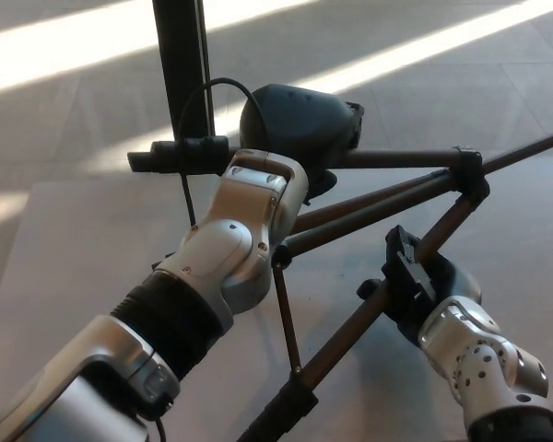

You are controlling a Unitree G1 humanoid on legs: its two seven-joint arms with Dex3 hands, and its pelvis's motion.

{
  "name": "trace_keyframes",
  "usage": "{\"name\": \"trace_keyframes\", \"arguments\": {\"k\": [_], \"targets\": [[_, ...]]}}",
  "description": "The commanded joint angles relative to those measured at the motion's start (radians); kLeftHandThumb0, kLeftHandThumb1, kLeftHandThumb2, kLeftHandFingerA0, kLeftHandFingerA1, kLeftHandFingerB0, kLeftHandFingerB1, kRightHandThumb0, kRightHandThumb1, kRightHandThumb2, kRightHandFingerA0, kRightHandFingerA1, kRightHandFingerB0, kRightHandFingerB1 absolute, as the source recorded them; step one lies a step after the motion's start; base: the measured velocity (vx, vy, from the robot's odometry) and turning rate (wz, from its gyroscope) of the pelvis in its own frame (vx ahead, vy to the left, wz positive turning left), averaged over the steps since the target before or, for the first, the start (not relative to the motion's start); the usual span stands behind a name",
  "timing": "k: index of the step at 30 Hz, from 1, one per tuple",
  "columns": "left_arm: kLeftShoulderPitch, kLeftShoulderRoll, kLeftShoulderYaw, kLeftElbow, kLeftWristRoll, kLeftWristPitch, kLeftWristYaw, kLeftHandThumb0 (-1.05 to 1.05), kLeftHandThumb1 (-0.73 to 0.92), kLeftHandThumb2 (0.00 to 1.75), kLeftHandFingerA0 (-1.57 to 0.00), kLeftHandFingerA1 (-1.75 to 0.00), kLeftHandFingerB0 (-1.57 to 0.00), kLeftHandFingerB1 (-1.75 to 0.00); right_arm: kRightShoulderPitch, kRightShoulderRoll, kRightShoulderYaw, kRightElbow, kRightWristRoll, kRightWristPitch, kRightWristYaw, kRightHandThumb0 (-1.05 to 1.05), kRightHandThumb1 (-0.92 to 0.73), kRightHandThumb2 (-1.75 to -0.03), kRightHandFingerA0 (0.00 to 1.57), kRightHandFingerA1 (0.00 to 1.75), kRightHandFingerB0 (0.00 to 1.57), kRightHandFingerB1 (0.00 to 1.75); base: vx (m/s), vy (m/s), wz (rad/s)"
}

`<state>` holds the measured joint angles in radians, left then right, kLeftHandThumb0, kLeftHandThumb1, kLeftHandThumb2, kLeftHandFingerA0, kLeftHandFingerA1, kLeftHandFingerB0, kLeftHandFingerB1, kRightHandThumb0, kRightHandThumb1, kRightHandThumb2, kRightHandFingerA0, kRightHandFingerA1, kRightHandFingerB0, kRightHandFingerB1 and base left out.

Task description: Use both hands of the robot to pick up the tripod lying in the middle of the desk and make it stand upright on the desk

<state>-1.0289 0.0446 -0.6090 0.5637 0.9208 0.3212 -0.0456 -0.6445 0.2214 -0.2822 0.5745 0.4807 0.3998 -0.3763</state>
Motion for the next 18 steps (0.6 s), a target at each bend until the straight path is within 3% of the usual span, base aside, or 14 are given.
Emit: {"name": "trace_keyframes", "arguments": {"k": [1, 3, 4, 5, 6, 7, 9, 10, 13, 15, 16, 18], "targets": [[0.0, 0.06, 0.016, 0.004, 0.014, -0.02, 0.042, -0.29, 0.7, 0.67, -0.83, -1.52, -0.76, -0.99, -0.048, 0.087, -0.016, -0.017, -0.035, -0.189, -0.067, -0.26, -0.76, -0.88, 0.99, 1.75, 0.79, 1.56, 0.0, 0.0, 0.0], [-0.002, 0.064, 0.015, 0.004, 0.015, -0.015, 0.028, -0.29, 0.7, 0.67, -0.83, -1.52, -0.76, -0.99, -0.048, 0.088, -0.007, -0.017, -0.05, -0.207, -0.082, -0.26, -0.76, -0.88, 0.99, 1.75, 0.79, 1.56, 0.0, 0.0, 0.0], [0.003, 0.074, 0.016, -0.006, 0.017, -0.011, 0.017, -0.28, 0.72, 0.69, -0.82, -1.46, -0.76, -0.93, -0.044, 0.08, 0.034, -0.01, -0.117, -0.27, -0.1, -0.21, -0.71, -0.93, 0.99, 1.75, 0.72, 1.64, 0.0, 0.0, 0.0], [0.007, 0.08, 0.014, -0.009, 0.022, -0.014, 0.024, -0.27, 0.7, 0.7, -0.81, -1.46, -0.76, -0.96, -0.045, 0.066, 0.058, -0.014, -0.146, -0.268, -0.109, -0.28, -0.79, -0.82, 1.0, 1.75, 0.63, 1.68, 0.0, 0.0, 0.0], [0.009, 0.084, 0.013, -0.009, 0.023, -0.014, 0.024, -0.27, 0.7, 0.7, -0.81, -1.46, -0.76, -0.96, -0.046, 0.065, 0.063, -0.008, -0.146, -0.272, -0.111, -0.28, -0.79, -0.82, 1.0, 1.75, 0.63, 1.68, 0.0, 0.0, 0.0], [0.016, 0.088, 0.025, -0.018, 0.014, -0.014, 0.028, -0.26, 0.67, 0.68, -0.79, -1.55, -0.74, -1.1, -0.043, 0.044, 0.106, -0.013, -0.201, -0.317, -0.11, -0.19, -0.61, -1.12, 1.02, 1.75, 0.82, 1.55, 0.0, 0.0, 0.0], [0.027, 0.086, 0.083, -0.037, -0.032, 0.003, 0.037, -0.26, 0.7, 0.69, -0.79, -1.55, -0.74, -1.11, -0.054, 0.004, 0.163, -0.044, -0.289, -0.375, -0.138, -0.19, -0.51, -1.18, 0.99, 1.75, 0.85, 1.56, 0.0, 0.0, 0.0], [0.024, 0.091, 0.107, -0.042, -0.047, 0.002, 0.046, -0.25, 0.68, 0.69, -0.78, -1.47, -0.72, -0.95, -0.064, -0.021, 0.19, -0.048, -0.33, -0.4, -0.148, -0.19, -0.48, -1.23, 0.98, 1.75, 0.83, 1.58, 0.0, 0.0, 0.0], [0.019, 0.092, 0.151, -0.055, -0.072, -0.002, 0.057, -0.25, 0.63, 0.64, -0.81, -1.46, -0.72, -0.95, -0.076, -0.064, 0.245, -0.036, -0.394, -0.421, -0.159, -0.19, -0.46, -1.26, 0.97, 1.75, 0.82, 1.62, 0.0, 0.0, 0.0], [-0.012, 0.087, 0.222, -0.061, -0.115, 0.003, 0.087, -0.2, 0.64, 0.74, -0.79, -1.38, -0.74, -1.01, -0.113, -0.12, 0.297, -0.05, -0.485, -0.421, -0.21, -0.19, -0.41, -1.29, 0.96, 1.74, 0.85, 1.61, 0.0, 0.0, 0.0], [-0.021, 0.085, 0.241, -0.061, -0.126, 0.003, 0.097, -0.23, 0.66, 0.67, -0.77, -1.56, -0.71, -1.12, -0.127, -0.13, 0.307, -0.056, -0.504, -0.415, -0.227, -0.19, -0.43, -1.26, 0.97, 1.75, 0.86, 1.59, 0.0, 0.0, 0.0], [-0.037, 0.087, 0.274, -0.074, -0.143, 0.004, 0.099, -0.22, 0.62, 0.67, -0.77, -1.48, -0.74, -1.05, -0.158, -0.153, 0.319, -0.049, -0.523, -0.454, -0.232, -0.17, -0.43, -1.27, 0.96, 1.71, 0.87, 1.55, 0.0, 0.0, 0.0]]}}
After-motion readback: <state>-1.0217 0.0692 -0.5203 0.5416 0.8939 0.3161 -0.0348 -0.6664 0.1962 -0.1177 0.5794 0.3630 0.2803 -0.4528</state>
